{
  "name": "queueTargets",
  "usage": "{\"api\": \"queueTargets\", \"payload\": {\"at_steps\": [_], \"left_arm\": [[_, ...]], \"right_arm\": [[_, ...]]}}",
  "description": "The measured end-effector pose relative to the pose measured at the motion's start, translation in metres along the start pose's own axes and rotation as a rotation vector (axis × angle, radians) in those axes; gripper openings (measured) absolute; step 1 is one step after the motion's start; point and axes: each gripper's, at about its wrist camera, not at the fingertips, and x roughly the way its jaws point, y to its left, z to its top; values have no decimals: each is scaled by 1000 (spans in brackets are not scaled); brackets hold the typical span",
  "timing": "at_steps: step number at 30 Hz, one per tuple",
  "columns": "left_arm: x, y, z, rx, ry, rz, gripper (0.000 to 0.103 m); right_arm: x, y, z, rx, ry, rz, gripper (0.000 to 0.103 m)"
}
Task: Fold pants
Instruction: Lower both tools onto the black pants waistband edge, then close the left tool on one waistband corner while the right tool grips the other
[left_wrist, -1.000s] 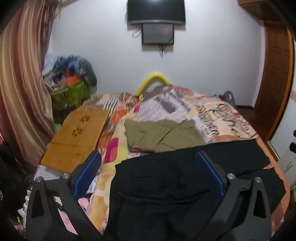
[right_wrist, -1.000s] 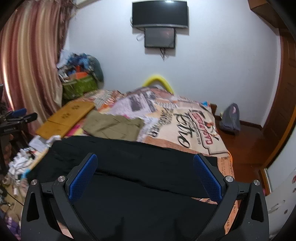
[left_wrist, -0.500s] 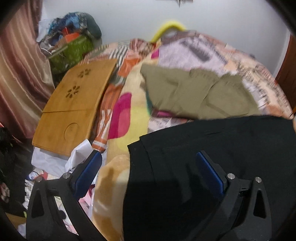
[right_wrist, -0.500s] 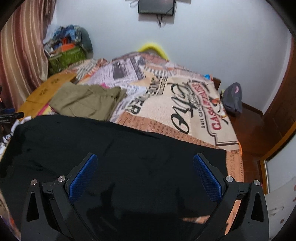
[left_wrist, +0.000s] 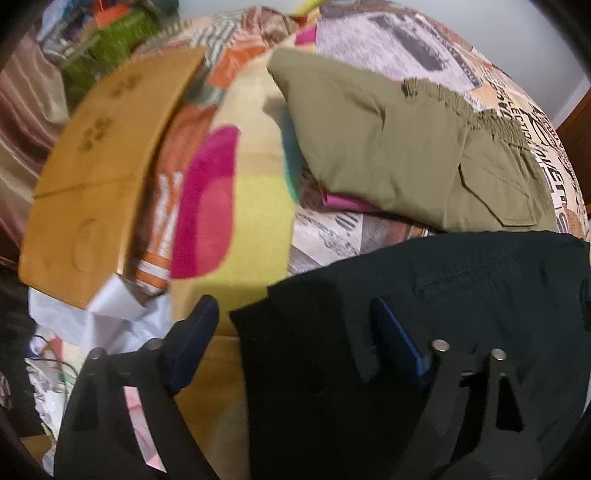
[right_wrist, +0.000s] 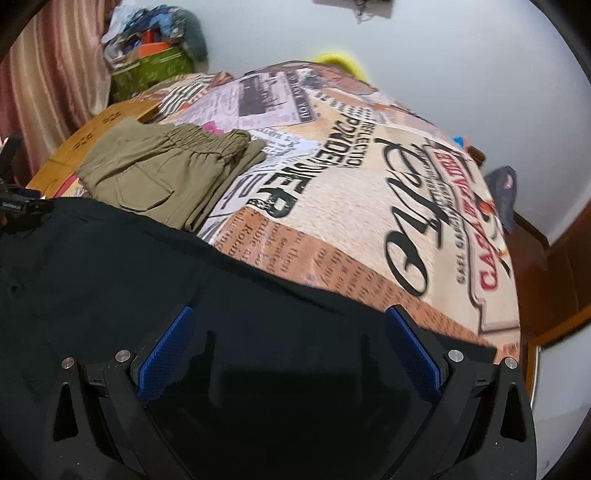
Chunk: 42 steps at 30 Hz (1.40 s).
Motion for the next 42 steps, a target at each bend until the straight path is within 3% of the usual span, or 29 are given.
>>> {"api": "queueTargets", "payload": {"at_steps": [4, 6, 11, 13, 16, 18, 19, 27, 42], "left_arm": [[8, 1, -3, -5, 14, -45, 66], [6, 2, -4, -8, 0, -67, 55], [0, -3, -5, 32, -32, -27, 32], [-3, -8, -5, 58, -50, 13, 28], [-6, -12, -5, 77, -67, 40, 22], [-10, -13, -6, 79, -80, 49, 18], [-13, -14, -6, 78, -86, 52, 18], [-49, -19, -9, 111, -152, 83, 15], [-175, -35, -50, 136, -359, 51, 8]], "right_arm": [[18, -3, 10, -33, 30, 22, 99], [28, -6, 12, -21, 58, 53, 86], [50, -9, 12, -12, 119, 89, 76], [52, -6, 12, -32, 112, 77, 71], [47, -5, 11, -40, 94, 60, 40], [42, -9, 10, -24, 92, 92, 14], [40, -9, 9, -18, 92, 99, 11], [12, -2, 2, -5, 30, 101, 5], [-86, 13, -16, 16, -97, 71, 4]]}}
